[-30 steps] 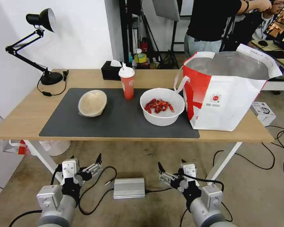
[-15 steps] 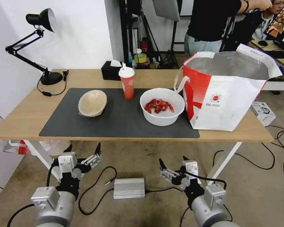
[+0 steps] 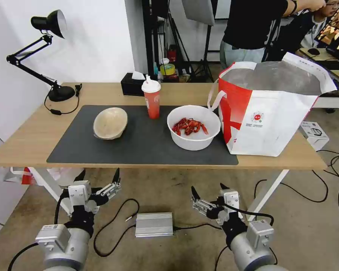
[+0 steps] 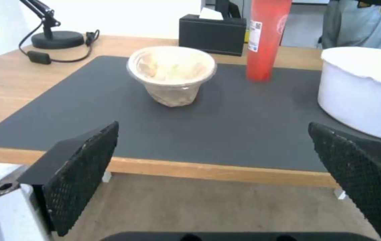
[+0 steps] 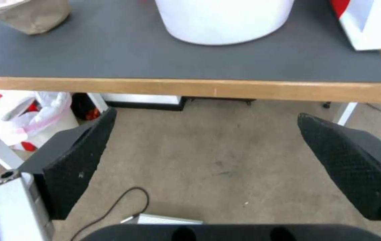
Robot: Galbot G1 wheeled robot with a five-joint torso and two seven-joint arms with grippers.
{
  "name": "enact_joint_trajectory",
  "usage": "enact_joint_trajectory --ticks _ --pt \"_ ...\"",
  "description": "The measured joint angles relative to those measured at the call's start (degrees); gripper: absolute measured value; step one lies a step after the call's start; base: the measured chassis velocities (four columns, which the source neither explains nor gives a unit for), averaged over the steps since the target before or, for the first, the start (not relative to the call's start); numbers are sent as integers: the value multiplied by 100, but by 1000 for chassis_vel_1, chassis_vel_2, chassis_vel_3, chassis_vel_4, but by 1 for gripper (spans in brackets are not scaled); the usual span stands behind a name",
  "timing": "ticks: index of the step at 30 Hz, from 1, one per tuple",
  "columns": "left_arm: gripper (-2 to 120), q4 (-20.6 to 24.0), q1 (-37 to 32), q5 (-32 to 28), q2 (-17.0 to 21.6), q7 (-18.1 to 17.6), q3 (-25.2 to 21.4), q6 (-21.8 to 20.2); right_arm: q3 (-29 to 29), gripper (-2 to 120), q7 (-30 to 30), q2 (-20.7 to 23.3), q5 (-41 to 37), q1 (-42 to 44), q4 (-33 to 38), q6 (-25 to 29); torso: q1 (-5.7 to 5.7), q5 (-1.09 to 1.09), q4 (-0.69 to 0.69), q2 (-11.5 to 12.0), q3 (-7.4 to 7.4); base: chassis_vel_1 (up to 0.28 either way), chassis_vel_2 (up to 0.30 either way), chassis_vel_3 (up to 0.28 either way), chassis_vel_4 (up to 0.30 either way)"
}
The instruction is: Pick up the trash from the table and place it into the takeout bag.
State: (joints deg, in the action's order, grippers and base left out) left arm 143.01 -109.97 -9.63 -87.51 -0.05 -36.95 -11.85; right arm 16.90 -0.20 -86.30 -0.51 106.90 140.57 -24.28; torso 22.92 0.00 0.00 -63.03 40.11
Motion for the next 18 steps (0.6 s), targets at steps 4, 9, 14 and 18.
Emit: enact_joint_trajectory --ticks 4,9,14,18 --pt "100 -32 2 5 10 7 0 -4 26 100 -90 -9 210 42 3 342 0 0 0 0 0 0 0 0 0" --pt "100 -42 9 5 19 7 0 -14 44 100 -151 -11 272 65 83 444 0 0 0 0 0 0 0 0 0" --pt "100 -53 11 6 10 6 2 -23 85 100 -203 6 332 89 141 560 0 0 0 0 0 0 0 0 0" --pt "100 -69 19 6 -1 2 9 -23 131 100 -244 17 418 104 173 757 0 0 0 0 0 0 0 0 0"
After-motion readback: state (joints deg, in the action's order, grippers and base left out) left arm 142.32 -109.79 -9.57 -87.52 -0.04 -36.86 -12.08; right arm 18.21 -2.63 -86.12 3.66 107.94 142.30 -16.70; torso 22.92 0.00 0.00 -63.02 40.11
